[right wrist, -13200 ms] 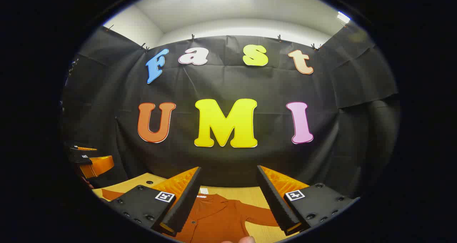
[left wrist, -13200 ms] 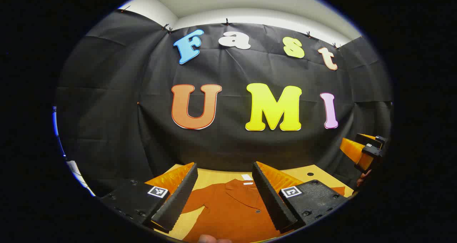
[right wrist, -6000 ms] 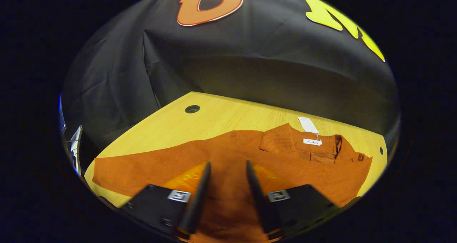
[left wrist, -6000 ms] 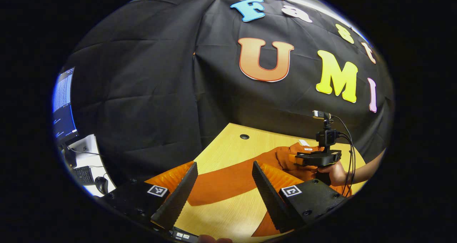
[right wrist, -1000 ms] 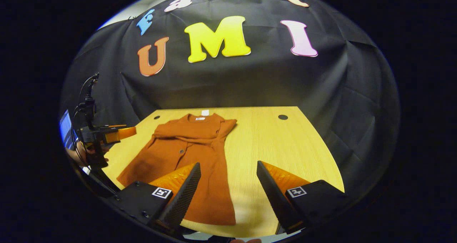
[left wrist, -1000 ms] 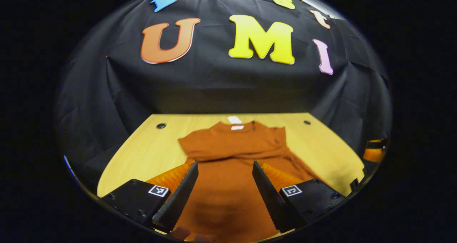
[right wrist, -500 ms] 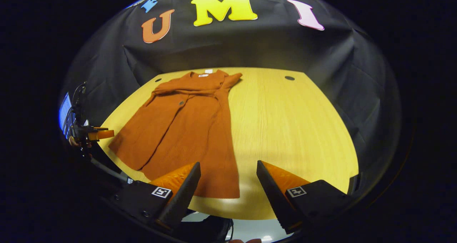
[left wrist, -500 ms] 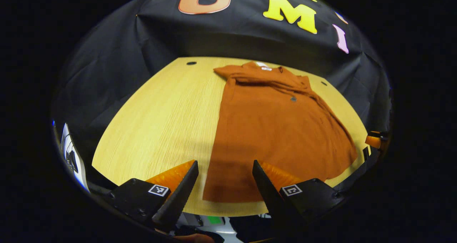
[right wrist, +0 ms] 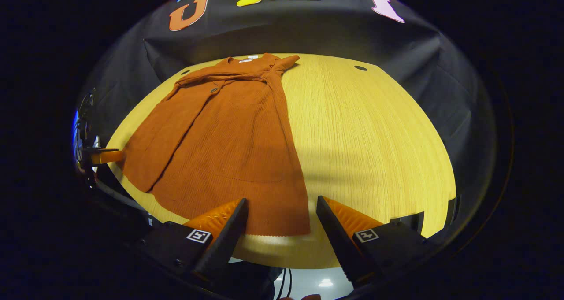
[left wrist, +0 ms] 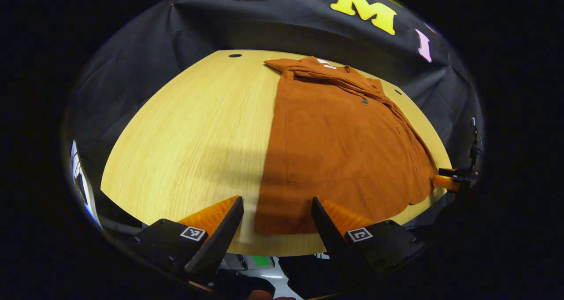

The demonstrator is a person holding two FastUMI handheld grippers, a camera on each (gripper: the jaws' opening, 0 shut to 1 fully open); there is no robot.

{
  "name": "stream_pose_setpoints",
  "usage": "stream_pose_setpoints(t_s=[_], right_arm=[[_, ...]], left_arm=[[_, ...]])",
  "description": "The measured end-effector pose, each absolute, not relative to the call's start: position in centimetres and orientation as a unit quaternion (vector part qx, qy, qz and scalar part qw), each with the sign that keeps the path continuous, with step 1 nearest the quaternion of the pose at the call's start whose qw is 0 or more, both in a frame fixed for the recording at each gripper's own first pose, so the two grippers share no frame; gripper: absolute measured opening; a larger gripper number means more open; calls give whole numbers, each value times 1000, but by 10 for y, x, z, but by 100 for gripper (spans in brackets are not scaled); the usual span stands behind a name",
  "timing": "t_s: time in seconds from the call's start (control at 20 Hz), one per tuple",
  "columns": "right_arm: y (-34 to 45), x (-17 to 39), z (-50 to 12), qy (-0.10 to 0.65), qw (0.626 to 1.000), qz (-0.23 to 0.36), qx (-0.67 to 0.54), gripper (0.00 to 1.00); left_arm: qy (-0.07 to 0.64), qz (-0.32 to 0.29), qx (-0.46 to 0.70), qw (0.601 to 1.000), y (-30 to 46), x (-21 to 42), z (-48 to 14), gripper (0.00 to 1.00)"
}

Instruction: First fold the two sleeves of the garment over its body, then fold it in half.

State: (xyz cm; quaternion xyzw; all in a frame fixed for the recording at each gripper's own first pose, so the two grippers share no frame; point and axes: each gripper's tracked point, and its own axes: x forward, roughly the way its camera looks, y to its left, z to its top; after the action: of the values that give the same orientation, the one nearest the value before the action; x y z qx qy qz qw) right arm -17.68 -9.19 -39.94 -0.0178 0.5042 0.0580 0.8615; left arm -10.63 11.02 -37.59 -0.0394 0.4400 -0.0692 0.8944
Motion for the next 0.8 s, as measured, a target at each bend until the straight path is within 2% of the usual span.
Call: stream_pose_setpoints(t_s=[0.05,0.1,0.15,0.2,0.3,0.35,0.4,0.45,0.55,0.8], right_arm=[[-90,-173,-400,502,863,59,-18,97],[-90,-171,-397,501,863,57,-15,89],[-91,-169,-400,502,863,51,-7,71],[-92,-169,-396,502,864,47,5,65],[-88,-166,-397,504,863,41,24,36],[-87,-167,-399,504,862,40,26,12],[-87,-166,-399,508,860,40,25,7],[-86,-162,-394,507,860,43,28,6],[-82,-160,-390,511,858,51,37,1],[-71,-111,-333,461,882,82,54,0]], left_arm=[[439,-72,-33,895,107,-107,-376,100],[443,-68,-14,894,108,-110,-381,98],[442,-65,-2,895,111,-109,-380,96],[443,-66,-6,894,109,-111,-380,94],[437,-77,-43,895,96,-111,-379,83],[438,-72,-62,894,93,-111,-382,59],[436,-68,-80,894,91,-108,-380,35],[442,-61,-98,889,91,-111,-380,11],[447,-60,-110,886,90,-113,-377,4],[417,-76,-93,901,89,-87,-336,3]])
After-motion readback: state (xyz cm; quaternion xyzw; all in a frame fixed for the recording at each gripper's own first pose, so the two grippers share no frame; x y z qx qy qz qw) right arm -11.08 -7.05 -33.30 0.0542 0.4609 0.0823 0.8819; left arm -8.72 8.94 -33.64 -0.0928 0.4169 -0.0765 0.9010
